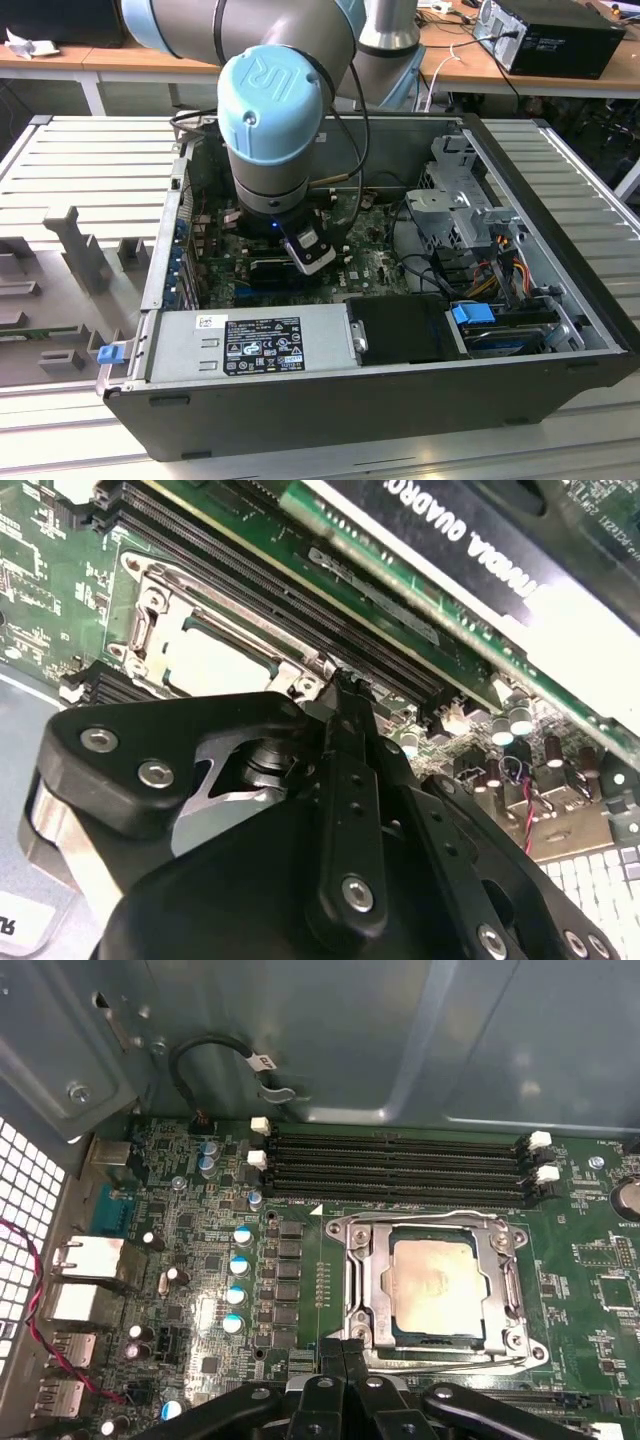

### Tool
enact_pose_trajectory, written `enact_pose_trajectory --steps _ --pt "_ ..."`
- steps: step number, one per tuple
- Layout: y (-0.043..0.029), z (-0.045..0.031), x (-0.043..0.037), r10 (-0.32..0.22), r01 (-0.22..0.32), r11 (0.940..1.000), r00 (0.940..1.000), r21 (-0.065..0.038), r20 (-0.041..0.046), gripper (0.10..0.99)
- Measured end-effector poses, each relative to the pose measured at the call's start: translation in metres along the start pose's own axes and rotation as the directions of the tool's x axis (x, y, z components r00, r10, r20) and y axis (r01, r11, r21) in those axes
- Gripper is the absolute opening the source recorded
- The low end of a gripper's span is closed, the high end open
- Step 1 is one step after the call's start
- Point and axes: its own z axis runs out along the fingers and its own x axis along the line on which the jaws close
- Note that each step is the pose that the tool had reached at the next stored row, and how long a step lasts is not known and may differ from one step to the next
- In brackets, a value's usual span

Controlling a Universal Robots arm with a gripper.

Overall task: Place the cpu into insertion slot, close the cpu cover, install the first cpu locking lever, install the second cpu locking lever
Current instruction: 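Install the second cpu locking lever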

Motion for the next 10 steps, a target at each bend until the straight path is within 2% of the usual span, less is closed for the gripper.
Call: enact_pose_trajectory --steps 5,10 --pt "-0.0019 0.0044 0.0001 0.0 0.0 1.0 1.0 -0.002 -0.0002 0.106" --pt "0.0016 0.0085 0.0001 0.0 0.0 1.0 1.0 -0.002 -0.0001 0.106"
